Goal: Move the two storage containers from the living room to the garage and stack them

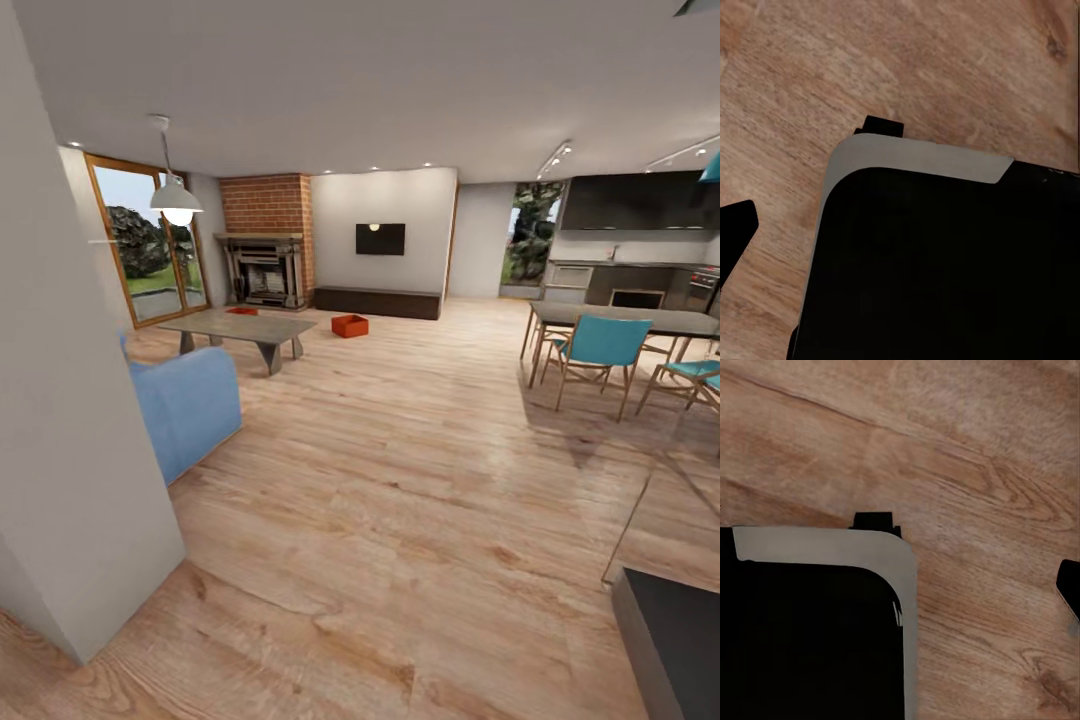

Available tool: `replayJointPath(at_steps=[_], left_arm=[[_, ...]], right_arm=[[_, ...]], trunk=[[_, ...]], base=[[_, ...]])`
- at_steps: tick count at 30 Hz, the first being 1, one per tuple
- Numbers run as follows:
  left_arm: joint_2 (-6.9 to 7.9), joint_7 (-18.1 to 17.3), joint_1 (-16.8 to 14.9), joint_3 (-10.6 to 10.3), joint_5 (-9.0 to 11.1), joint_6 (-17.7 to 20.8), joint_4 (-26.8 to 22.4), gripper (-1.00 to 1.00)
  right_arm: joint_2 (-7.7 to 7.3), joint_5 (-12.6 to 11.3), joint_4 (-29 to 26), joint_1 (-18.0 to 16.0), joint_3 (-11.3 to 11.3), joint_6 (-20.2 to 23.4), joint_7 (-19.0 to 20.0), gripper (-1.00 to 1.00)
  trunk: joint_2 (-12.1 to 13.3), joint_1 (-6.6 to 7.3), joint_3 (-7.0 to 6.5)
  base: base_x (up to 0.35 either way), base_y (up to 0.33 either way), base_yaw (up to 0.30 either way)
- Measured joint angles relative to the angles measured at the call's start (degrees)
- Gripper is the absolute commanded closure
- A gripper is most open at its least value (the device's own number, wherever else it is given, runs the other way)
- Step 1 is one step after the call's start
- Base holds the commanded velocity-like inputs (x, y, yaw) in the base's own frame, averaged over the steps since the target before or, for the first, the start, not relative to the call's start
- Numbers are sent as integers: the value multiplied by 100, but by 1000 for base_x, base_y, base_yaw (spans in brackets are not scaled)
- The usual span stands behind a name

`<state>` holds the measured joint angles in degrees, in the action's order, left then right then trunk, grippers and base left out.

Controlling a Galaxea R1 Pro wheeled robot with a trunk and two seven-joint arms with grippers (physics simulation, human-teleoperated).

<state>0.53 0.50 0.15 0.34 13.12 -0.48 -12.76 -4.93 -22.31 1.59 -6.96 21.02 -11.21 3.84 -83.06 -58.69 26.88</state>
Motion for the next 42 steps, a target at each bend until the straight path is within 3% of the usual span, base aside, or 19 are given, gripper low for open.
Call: replayJointPath(at_steps=[42], left_arm=[[0, 4, -2, 2, 3, 0, 25, -100]], right_arm=[[0, -2, 0, 0, 0, -4, 0, -100]], trunk=[[0, 0, 0]], base=[[324, 0, 0]])
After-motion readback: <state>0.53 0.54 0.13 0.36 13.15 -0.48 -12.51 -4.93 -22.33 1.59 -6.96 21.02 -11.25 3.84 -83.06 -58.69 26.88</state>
